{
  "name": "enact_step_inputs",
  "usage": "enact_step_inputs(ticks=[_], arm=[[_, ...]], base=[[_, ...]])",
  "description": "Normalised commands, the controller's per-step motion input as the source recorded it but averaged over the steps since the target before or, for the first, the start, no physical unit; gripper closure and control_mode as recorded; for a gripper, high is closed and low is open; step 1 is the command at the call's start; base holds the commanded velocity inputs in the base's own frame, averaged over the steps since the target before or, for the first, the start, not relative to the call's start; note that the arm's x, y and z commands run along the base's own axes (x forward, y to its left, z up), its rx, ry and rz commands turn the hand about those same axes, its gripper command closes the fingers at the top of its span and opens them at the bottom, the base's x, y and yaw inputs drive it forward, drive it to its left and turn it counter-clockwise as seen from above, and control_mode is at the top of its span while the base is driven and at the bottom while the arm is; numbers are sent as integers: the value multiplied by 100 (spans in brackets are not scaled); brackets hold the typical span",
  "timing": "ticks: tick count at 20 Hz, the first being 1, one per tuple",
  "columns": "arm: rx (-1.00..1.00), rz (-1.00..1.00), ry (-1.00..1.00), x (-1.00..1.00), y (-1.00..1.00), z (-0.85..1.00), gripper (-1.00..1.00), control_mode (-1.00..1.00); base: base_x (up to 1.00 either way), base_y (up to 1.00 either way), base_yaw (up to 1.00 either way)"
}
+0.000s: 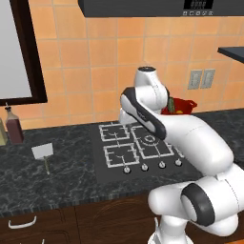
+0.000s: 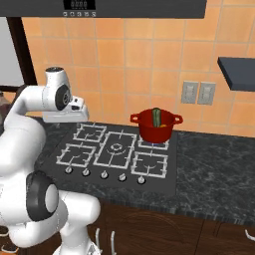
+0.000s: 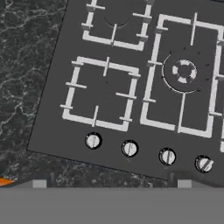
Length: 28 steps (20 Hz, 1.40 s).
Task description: Put the cucumber and lemon in the pot. Retrieve the spatula and lightly stir the vegetables in the pot.
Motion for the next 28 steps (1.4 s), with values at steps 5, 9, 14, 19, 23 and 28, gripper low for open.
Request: enact_step_inputs(ticks=[5,9,14,19,23,28], arm=[[0,76,29,23,20,-2,-100,-100],[-2,82,18,6,23,-8,-100,-100],[-8,88,2,0,46,-12,-100,-100],[-6,93,0,0,34,-14,-100,-100],[-4,89,0,1,29,-9,-100,-100],[-1,85,1,10,31,-3,-100,-100]], base=[[0,0,0],[0,0,0],[0,0,0],[0,0,0],[0,0,0],[0,0,0]])
